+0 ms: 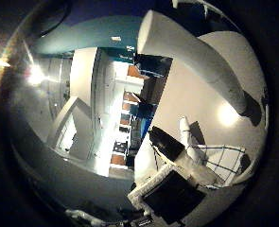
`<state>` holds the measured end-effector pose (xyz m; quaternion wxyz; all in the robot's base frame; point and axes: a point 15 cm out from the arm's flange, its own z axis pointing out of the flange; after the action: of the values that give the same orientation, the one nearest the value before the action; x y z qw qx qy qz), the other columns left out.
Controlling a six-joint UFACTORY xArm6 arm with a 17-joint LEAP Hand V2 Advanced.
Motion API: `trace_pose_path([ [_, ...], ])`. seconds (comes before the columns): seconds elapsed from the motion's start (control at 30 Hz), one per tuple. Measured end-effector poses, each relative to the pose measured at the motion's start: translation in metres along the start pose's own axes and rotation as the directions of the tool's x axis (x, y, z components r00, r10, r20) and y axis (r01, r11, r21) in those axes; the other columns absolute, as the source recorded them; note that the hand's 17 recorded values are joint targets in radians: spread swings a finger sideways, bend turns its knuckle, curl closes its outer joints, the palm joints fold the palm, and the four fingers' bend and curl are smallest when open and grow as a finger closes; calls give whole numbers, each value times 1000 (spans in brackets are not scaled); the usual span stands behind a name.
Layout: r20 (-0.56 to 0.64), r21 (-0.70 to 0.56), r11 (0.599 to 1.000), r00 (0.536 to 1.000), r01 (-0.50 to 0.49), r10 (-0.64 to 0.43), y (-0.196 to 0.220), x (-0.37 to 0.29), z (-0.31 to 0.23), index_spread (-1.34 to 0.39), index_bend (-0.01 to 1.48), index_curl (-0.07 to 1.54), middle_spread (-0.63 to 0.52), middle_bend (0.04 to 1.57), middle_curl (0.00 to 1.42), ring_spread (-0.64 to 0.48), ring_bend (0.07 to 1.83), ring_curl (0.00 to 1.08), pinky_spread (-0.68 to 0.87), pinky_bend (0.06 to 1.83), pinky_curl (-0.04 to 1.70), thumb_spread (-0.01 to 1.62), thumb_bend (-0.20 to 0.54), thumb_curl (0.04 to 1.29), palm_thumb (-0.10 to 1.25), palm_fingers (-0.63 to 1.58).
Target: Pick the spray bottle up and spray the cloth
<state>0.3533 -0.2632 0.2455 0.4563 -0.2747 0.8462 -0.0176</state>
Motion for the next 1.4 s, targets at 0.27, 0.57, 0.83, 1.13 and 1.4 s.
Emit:
trace_pose_path([
  [0.27,-12,8,1000,1000,22,-22,-29,-7,23,-85,147,269,152,297,389,182,527,301,378,449,294,1052,-26,347,627,206],
  [0.57,26,36,999,999,-25,24,-59,-21,67,-180,189,291,-98,526,498,-128,887,413,83,553,293,1022,-3,362,788,659],
  [0.83,25,54,997,998,-59,58,-68,-10,92,-372,434,484,-244,745,633,-235,1029,493,-336,893,401,1008,-14,384,994,1224],
  [1.13,31,59,998,999,-21,19,-72,-9,90,-248,924,687,-117,1072,676,-167,1248,541,-297,1116,539,1019,-8,434,1048,1336],
  [1.4,150,4,994,982,111,-110,-59,-63,68,-190,1092,702,-78,1244,673,-154,1397,578,-216,1232,666,992,-10,541,1098,1248],
])
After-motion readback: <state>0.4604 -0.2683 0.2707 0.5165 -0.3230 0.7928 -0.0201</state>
